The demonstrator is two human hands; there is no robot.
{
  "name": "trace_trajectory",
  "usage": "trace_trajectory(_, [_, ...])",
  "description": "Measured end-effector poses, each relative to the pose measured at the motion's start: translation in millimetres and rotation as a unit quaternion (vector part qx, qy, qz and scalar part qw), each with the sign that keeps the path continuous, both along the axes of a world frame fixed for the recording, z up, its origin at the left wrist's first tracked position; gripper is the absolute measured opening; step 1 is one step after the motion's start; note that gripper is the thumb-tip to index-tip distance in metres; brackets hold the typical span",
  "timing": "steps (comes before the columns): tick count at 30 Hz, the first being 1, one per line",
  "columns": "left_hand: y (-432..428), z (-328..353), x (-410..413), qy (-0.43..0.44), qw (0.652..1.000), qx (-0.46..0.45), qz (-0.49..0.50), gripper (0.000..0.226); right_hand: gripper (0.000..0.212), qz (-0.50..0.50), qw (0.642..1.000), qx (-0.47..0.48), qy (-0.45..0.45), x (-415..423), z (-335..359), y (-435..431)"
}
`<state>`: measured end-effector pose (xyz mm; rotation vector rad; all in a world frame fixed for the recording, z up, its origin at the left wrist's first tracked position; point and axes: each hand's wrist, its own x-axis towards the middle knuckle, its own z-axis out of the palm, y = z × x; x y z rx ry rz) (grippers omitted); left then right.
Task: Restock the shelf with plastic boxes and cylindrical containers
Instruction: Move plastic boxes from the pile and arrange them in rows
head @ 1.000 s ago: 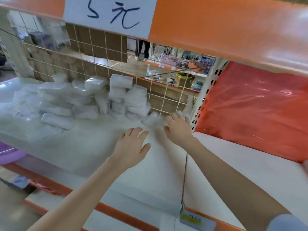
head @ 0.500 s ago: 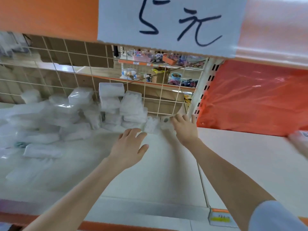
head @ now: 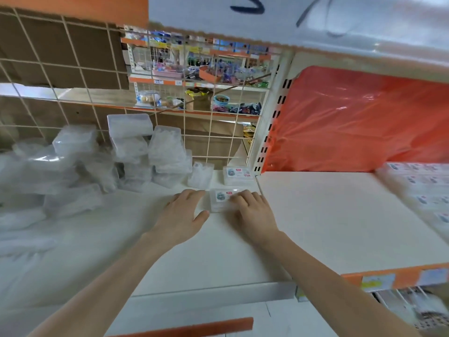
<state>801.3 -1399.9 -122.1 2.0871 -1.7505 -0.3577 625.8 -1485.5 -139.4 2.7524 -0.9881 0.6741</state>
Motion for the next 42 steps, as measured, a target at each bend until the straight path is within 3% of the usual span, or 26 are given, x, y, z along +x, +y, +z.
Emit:
trace_trajectory(8, [-0.9, -6.3, -7.2, 0.008, 0.998, 0.043, -0.039, 0.082, 0.044, 0.071, 0.996, 0.052, -0.003, -6.1, -1.3, 32.7])
trace_trajectory(14, [5.3, -7.8, -3.6, -0.024, 0.998, 0.046, -0.039, 0.076, 0.024, 0.109, 0.986, 0.126, -0.022, -5.5, 6.0, 31.9])
trace_trajectory(16, [9.6, -7.0, 2.5, -0.018, 0.999, 0.041, -0.016, 0.073, 0.025, 0.083, 0.986, 0.144, -0.035, -6.6, 8.6, 18.6])
trace_trajectory(22, [19.6, -5.0, 16.5, -0.008, 0.999, 0.033, 0.032, 0.068, 0.048, -0.091, 0.982, 0.157, 0.054, 3.8, 10.3, -38.1])
trace_trajectory(28, [24.3, -4.8, 16.8, -0.006, 0.998, 0.030, 0.047, 0.068, 0.056, -0.092, 0.969, 0.189, 0.130, 23.5, 13.6, -67.5])
trace_trajectory(36, [25.7, -2.0, 15.2, -0.008, 0.998, 0.041, 0.048, 0.067, 0.055, -0.084, 0.974, 0.178, 0.115, 29.9, 15.7, -77.6])
trace_trajectory(42, [24.4, 1.0, 15.9, -0.014, 0.997, 0.054, 0.046, 0.067, 0.062, -0.117, 0.953, 0.211, 0.185, 41.5, 25.4, -85.6])
